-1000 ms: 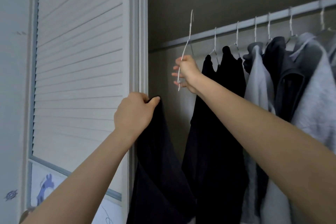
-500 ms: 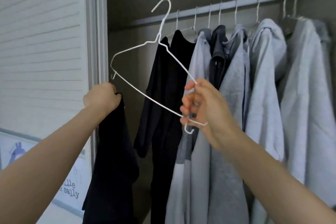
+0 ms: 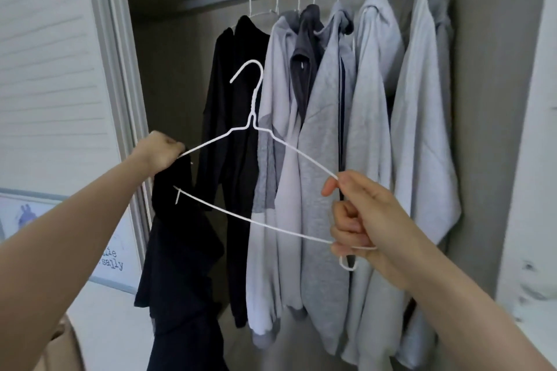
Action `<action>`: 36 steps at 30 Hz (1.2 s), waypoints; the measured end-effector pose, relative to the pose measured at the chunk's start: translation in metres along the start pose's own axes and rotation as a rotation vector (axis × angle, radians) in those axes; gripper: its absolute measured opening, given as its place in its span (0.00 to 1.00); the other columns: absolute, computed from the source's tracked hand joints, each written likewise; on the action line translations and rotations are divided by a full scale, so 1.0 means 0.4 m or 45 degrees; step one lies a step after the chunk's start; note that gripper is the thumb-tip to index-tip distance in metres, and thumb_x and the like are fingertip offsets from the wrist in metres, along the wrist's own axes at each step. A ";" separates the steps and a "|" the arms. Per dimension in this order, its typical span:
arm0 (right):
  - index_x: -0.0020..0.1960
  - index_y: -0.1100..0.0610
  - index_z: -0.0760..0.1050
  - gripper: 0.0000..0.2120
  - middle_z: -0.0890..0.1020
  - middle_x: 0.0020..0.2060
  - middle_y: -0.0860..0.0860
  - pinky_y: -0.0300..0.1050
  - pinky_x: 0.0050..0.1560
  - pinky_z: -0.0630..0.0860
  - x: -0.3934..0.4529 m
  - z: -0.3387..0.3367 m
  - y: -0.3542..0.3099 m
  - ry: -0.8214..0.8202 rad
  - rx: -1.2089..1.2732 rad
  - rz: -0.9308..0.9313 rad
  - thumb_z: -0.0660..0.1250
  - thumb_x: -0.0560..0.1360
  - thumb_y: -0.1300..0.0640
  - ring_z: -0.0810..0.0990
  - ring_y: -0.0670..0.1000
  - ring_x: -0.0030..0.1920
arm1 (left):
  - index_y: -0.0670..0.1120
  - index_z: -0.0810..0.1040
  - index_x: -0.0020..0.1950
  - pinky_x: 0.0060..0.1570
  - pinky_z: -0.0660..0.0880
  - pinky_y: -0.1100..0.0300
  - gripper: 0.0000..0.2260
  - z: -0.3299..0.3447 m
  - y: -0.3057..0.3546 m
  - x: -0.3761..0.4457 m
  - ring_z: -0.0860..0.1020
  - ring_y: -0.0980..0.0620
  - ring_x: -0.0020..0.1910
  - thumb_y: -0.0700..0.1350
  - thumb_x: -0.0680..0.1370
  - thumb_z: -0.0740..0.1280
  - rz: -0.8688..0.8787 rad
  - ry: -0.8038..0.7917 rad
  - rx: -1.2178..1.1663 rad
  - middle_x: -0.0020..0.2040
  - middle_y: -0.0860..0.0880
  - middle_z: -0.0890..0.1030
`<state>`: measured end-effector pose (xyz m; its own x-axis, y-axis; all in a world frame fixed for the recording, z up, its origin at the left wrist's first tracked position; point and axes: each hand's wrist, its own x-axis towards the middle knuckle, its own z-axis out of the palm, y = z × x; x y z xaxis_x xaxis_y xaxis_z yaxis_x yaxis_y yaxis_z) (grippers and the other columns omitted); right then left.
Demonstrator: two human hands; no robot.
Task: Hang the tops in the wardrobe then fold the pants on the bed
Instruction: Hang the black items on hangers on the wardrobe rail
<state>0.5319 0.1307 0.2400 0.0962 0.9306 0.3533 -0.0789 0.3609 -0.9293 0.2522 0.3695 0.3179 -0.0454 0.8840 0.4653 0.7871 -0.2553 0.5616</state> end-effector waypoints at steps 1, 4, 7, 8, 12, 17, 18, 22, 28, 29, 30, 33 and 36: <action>0.45 0.56 0.74 0.14 0.59 0.24 0.49 0.38 0.24 0.66 -0.004 0.001 0.010 0.001 -0.038 -0.007 0.55 0.83 0.50 0.55 0.47 0.21 | 0.43 0.76 0.28 0.36 0.68 0.58 0.17 0.008 0.014 -0.014 0.74 0.46 0.37 0.46 0.77 0.65 0.058 -0.054 -0.044 0.30 0.46 0.76; 0.43 0.54 0.74 0.15 0.60 0.23 0.48 0.39 0.24 0.66 0.000 0.015 0.044 -0.007 -0.097 -0.028 0.55 0.83 0.51 0.57 0.46 0.21 | 0.43 0.74 0.27 0.36 0.68 0.59 0.17 0.023 0.080 -0.064 0.70 0.52 0.31 0.45 0.76 0.66 0.245 -0.208 -0.155 0.28 0.49 0.72; 0.42 0.53 0.73 0.14 0.60 0.24 0.49 0.41 0.28 0.68 0.006 0.026 0.079 -0.004 -0.062 -0.032 0.55 0.83 0.51 0.58 0.47 0.22 | 0.47 0.69 0.25 0.24 0.62 0.66 0.20 0.029 0.156 -0.120 0.64 0.58 0.23 0.45 0.77 0.67 0.394 -0.228 -0.385 0.23 0.54 0.65; 0.43 0.53 0.73 0.14 0.60 0.24 0.49 0.42 0.30 0.68 0.006 0.026 0.088 -0.007 -0.035 -0.042 0.55 0.83 0.51 0.58 0.47 0.22 | 0.47 0.72 0.25 0.24 0.63 0.67 0.20 0.025 0.173 -0.134 0.66 0.58 0.23 0.45 0.78 0.67 0.417 -0.221 -0.465 0.24 0.54 0.67; 0.45 0.56 0.72 0.13 0.61 0.25 0.50 0.43 0.31 0.71 0.002 0.016 0.111 -0.020 0.176 -0.155 0.56 0.81 0.49 0.58 0.47 0.22 | 0.42 0.84 0.48 0.40 0.76 0.66 0.13 -0.019 0.205 -0.173 0.78 0.56 0.37 0.49 0.80 0.65 0.620 -0.303 -0.468 0.37 0.44 0.80; 0.46 0.56 0.74 0.14 0.68 0.31 0.52 0.43 0.32 0.71 0.000 -0.003 0.108 -0.298 0.498 -0.185 0.61 0.78 0.45 0.67 0.49 0.29 | 0.49 0.79 0.50 0.52 0.65 0.55 0.10 -0.046 0.226 -0.203 0.67 0.54 0.48 0.53 0.81 0.62 1.073 0.214 0.161 0.44 0.52 0.69; 0.47 0.56 0.74 0.14 0.71 0.35 0.52 0.44 0.35 0.72 0.000 -0.009 0.108 -0.393 0.530 -0.166 0.63 0.77 0.45 0.71 0.50 0.34 | 0.49 0.75 0.44 0.49 0.65 0.60 0.11 -0.055 0.233 -0.210 0.68 0.57 0.44 0.53 0.81 0.61 1.064 0.095 0.020 0.42 0.56 0.69; 0.55 0.57 0.78 0.20 0.78 0.56 0.54 0.54 0.55 0.75 0.018 -0.038 0.112 -0.677 0.766 0.084 0.61 0.77 0.41 0.74 0.57 0.63 | 0.49 0.67 0.35 0.32 0.64 0.71 0.16 -0.067 0.246 -0.225 0.65 0.62 0.30 0.48 0.82 0.61 1.059 -0.149 -0.288 0.30 0.58 0.68; 0.67 0.49 0.74 0.23 0.73 0.68 0.50 0.60 0.66 0.69 0.049 -0.008 0.161 -0.570 0.316 0.413 0.55 0.78 0.40 0.66 0.50 0.71 | 0.43 0.67 0.33 0.30 0.62 0.71 0.19 -0.040 0.266 -0.235 0.64 0.60 0.29 0.49 0.82 0.63 0.996 -0.140 -0.432 0.30 0.56 0.65; 0.64 0.49 0.76 0.19 0.76 0.65 0.50 0.57 0.66 0.71 0.045 0.000 0.172 -0.468 0.055 0.381 0.56 0.79 0.44 0.69 0.49 0.69 | 0.43 0.66 0.33 0.30 0.62 0.71 0.20 -0.042 0.268 -0.235 0.63 0.60 0.29 0.50 0.81 0.63 0.980 -0.117 -0.455 0.29 0.56 0.65; 0.60 0.52 0.77 0.16 0.79 0.61 0.52 0.56 0.65 0.72 0.039 0.003 0.186 -0.389 -0.270 0.269 0.57 0.80 0.47 0.74 0.49 0.65 | 0.44 0.66 0.32 0.30 0.61 0.71 0.20 -0.045 0.267 -0.233 0.63 0.60 0.28 0.52 0.81 0.63 0.958 -0.094 -0.481 0.29 0.56 0.64; 0.47 0.55 0.73 0.14 0.79 0.44 0.52 0.55 0.58 0.71 0.015 -0.024 0.228 -0.301 -1.360 -0.225 0.56 0.80 0.45 0.77 0.52 0.50 | 0.48 0.67 0.30 0.29 0.61 0.71 0.22 -0.066 0.239 -0.223 0.63 0.60 0.28 0.58 0.78 0.66 0.839 -0.043 -0.535 0.27 0.56 0.65; 0.51 0.47 0.68 0.11 0.72 0.45 0.41 0.50 0.56 0.65 0.005 -0.067 0.227 -0.216 -1.718 -0.562 0.53 0.80 0.42 0.70 0.45 0.52 | 0.44 0.71 0.33 0.32 0.65 0.64 0.23 -0.085 0.180 -0.200 0.67 0.58 0.28 0.61 0.76 0.67 0.734 0.051 -0.348 0.28 0.52 0.68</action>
<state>0.5514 0.1636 0.1533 -0.2615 0.7902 0.5542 0.9225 0.3735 -0.0974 0.2919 0.2670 0.3443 0.3113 0.5606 0.7673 0.5067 -0.7810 0.3651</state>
